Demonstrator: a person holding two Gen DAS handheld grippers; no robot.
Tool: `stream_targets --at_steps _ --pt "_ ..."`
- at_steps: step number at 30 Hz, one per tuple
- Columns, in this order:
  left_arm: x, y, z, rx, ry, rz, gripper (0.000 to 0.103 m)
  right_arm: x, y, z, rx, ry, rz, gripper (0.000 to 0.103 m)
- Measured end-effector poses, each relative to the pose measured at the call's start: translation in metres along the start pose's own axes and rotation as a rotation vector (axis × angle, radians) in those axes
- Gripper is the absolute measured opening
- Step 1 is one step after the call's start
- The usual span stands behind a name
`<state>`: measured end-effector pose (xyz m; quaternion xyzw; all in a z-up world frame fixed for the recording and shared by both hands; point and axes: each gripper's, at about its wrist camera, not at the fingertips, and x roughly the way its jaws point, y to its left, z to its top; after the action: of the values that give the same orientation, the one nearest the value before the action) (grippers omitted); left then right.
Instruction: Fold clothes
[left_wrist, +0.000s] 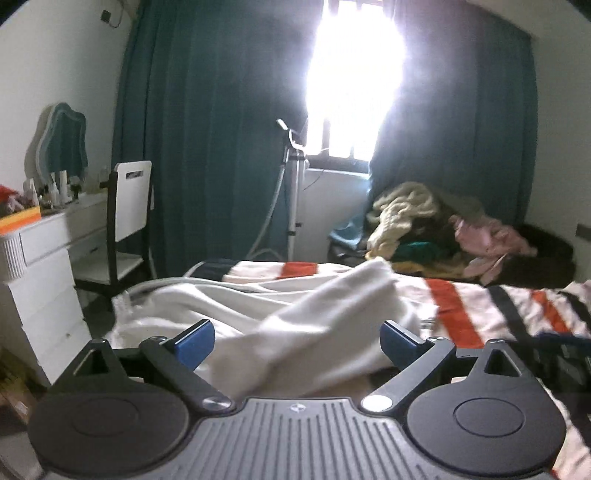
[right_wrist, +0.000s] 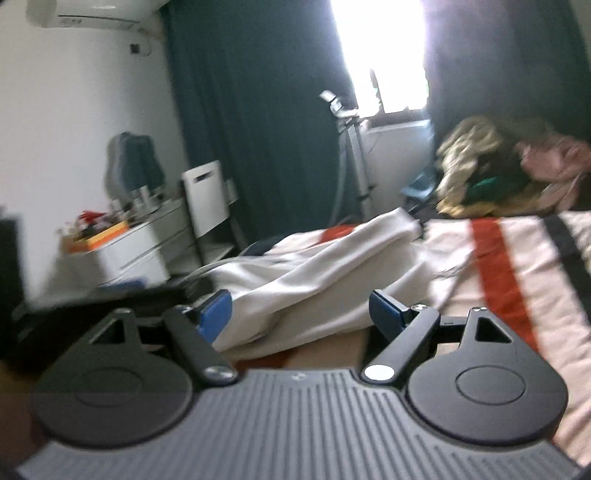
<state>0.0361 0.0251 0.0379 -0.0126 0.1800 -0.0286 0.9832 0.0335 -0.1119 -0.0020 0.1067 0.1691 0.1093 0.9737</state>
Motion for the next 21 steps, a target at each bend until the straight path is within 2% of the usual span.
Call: stream_targets --at_steps 4,10,17,21 --pt "-0.012 -0.019 -0.034 0.036 -0.027 -0.016 0.098 0.001 -0.031 -0.012 -0.032 -0.035 -0.036 0.083" --pt "0.005 -0.006 -0.062 0.044 0.006 0.024 0.098 -0.004 -0.066 -0.027 0.010 -0.055 -0.091 0.083" --pt "0.033 0.002 -0.068 0.071 0.058 0.035 0.098 -0.005 -0.068 -0.026 0.049 -0.081 -0.097 0.083" --pt "0.065 -0.011 -0.066 0.151 0.084 0.028 0.098 -0.007 -0.068 -0.019 0.064 -0.099 -0.106 0.083"
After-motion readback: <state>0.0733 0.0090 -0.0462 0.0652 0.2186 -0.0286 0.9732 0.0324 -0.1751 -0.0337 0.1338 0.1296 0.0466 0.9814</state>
